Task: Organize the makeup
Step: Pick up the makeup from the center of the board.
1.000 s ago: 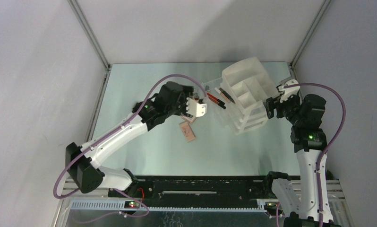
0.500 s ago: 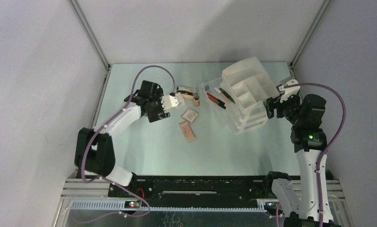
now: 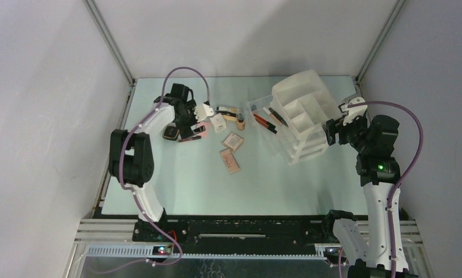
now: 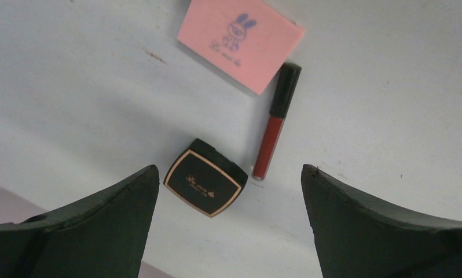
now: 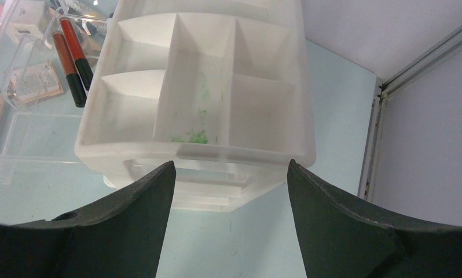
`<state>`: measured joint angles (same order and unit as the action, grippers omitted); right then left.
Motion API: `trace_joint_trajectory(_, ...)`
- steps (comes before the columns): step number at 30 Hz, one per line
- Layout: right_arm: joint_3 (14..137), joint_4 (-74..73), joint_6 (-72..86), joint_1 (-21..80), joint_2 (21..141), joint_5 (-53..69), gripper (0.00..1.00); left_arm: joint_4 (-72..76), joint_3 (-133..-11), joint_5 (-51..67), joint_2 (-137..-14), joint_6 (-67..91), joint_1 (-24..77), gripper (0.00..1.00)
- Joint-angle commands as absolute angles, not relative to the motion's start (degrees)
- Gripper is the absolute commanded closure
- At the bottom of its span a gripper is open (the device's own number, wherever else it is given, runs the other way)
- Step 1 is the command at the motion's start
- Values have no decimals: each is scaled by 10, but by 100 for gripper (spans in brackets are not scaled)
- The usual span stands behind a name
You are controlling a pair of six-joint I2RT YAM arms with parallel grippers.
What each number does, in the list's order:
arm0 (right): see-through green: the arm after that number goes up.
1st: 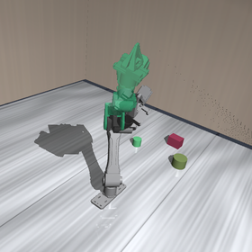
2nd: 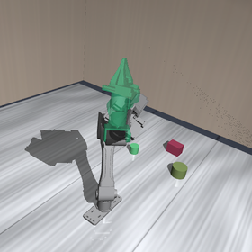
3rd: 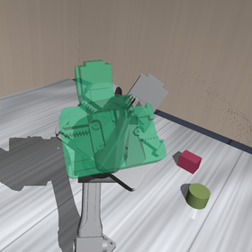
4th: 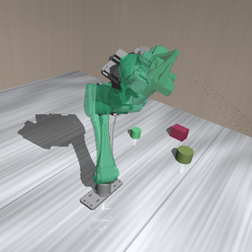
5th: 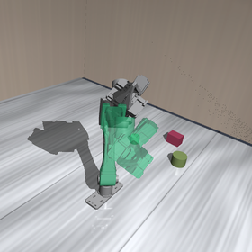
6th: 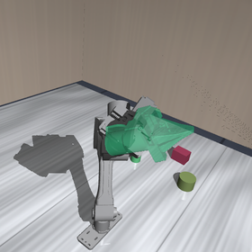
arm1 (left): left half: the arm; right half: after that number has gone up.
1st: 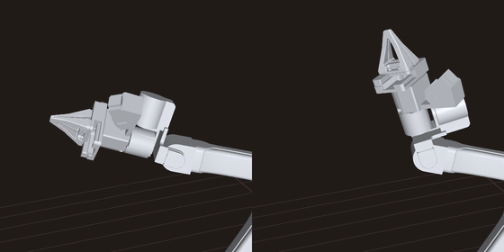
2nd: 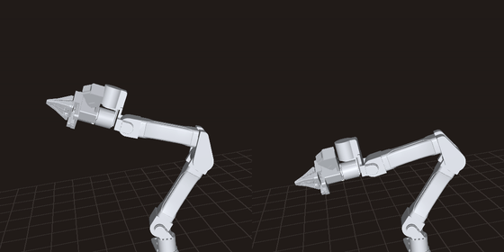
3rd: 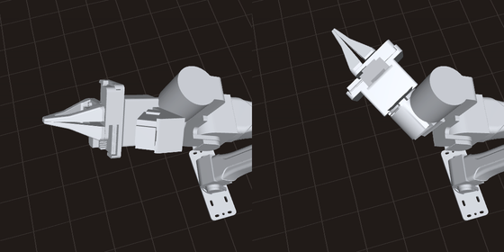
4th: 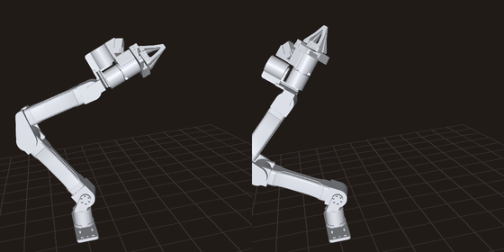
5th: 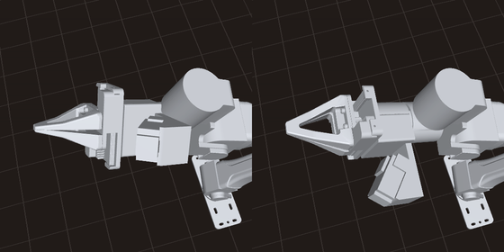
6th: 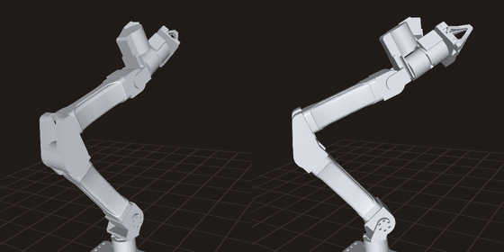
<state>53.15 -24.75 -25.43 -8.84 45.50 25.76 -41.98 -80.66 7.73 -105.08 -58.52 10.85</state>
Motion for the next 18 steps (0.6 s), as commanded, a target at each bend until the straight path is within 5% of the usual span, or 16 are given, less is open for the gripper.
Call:
trace_joint_trajectory(1, 528, -239, -260, -87, 457, 256, 20, -484, -863, 104, -1089, -612, 103, 8)
trace_joint_trajectory(18, 528, -240, -261, -89, 459, 254, 21, -561, -949, 101, -1195, -629, 102, 32)
